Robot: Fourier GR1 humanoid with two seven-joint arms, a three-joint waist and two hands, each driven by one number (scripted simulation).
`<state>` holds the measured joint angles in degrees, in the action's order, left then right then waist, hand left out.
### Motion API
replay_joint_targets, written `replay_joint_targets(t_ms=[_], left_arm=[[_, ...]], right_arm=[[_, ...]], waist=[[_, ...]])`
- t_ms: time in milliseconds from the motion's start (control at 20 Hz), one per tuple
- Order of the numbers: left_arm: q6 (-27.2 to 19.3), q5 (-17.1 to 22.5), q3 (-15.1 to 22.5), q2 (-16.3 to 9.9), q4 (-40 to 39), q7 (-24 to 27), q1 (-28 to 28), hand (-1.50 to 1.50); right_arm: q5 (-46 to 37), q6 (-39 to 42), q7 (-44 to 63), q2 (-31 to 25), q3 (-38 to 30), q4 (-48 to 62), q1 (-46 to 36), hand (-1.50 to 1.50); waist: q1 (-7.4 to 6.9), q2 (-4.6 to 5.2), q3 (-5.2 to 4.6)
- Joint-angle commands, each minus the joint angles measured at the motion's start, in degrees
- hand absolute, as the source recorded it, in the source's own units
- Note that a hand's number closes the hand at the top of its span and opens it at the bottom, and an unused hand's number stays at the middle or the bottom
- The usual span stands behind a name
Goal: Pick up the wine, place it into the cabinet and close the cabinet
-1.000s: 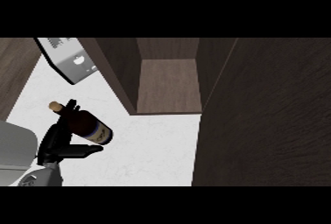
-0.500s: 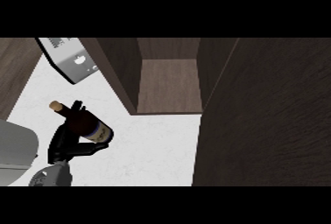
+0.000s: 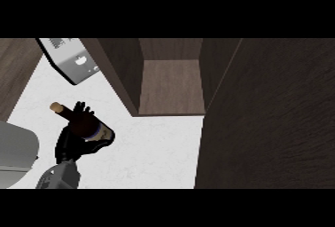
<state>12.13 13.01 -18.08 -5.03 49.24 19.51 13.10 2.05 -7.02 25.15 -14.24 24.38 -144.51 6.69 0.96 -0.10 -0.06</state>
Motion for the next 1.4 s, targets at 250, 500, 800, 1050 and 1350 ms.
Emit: replay_joint_targets(t_ms=[250, 500, 800, 1050, 1350], left_arm=[[1.3, 1.2, 0.0, 0.4, -4.1, 2.1, 2.5, -1.50], [0.6, 1.5, 0.5, 1.6, -5.4, 2.6, 4.5, 1.50], [-2.9, -2.3, 2.6, 2.7, -6.4, 8.8, 4.4, 1.50], [-3.3, -1.5, 2.9, 2.8, -1.8, 8.9, 2.5, 1.50], [3.0, -1.1, 3.3, 2.9, 1.1, 21.0, -6.8, 1.50]], right_arm=[[3.3, 0.3, 4.2, -1.8, -1.8, -15.0, 6.2, -1.50], [3.6, 1.4, 3.4, -2.0, -2.5, -13.8, 6.1, -1.50], [5.4, 2.1, 6.6, -2.4, -3.9, -14.3, 3.7, -1.50], [-0.6, 0.2, 4.7, -0.7, 2.3, -14.6, 6.6, -1.50], [5.9, 2.4, 1.2, -1.7, -4.6, -10.8, 5.0, -1.50]], waist=[[0.25, -0.08, 0.05], [0.04, -0.05, 0.06], [-0.09, -0.03, 0.02], [-0.26, -0.33, 0.06], [-0.56, -0.09, 0.09]])
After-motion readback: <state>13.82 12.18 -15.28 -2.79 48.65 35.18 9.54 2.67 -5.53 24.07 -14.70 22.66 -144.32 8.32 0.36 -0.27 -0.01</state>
